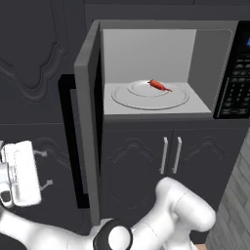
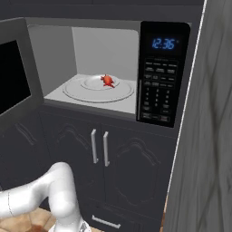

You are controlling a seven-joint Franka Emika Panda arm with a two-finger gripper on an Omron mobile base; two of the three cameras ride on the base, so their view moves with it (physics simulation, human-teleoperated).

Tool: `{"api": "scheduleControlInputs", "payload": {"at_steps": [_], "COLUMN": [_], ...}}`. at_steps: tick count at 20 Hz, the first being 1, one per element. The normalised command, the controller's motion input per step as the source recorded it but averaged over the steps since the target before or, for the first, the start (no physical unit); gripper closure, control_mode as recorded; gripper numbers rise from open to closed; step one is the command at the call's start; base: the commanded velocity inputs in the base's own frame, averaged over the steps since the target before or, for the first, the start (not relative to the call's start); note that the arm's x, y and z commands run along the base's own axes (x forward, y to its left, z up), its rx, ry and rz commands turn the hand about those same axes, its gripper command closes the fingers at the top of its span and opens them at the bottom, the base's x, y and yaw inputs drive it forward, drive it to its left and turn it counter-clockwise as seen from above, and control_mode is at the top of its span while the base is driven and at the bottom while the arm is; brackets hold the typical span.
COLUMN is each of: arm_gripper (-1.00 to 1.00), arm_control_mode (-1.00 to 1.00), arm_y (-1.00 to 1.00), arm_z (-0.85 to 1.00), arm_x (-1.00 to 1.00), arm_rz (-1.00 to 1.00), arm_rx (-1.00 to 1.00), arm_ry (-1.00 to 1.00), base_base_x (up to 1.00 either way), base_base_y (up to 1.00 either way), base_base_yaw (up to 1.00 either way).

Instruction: Transport the fish from the fridge to the microwave and turn on the microwave.

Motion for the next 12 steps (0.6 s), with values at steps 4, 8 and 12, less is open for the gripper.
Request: {"api": "scheduleControlInputs", "payload": {"at_steps": [4,8,12], "arm_gripper": [-1.00,-1.00,-1.00], "arm_control_mode": [-1.00,-1.00,-1.00], "arm_y": [-1.00,-1.00,-1.00], "arm_z": [0.37,0.61,0.69], "arm_x": [-0.12,-0.03,-0.01], "arm_rz": [0.00,0.04,0.09], "arm_rx": [0.15,0.14,0.06], "arm_ry": [0.00,0.00,-0.07], "base_base_x": [0.00,0.00,0.00], "base_base_y": [0.00,0.00,0.00], "base_base_yaw": [0.00,0.00,0.00]}}
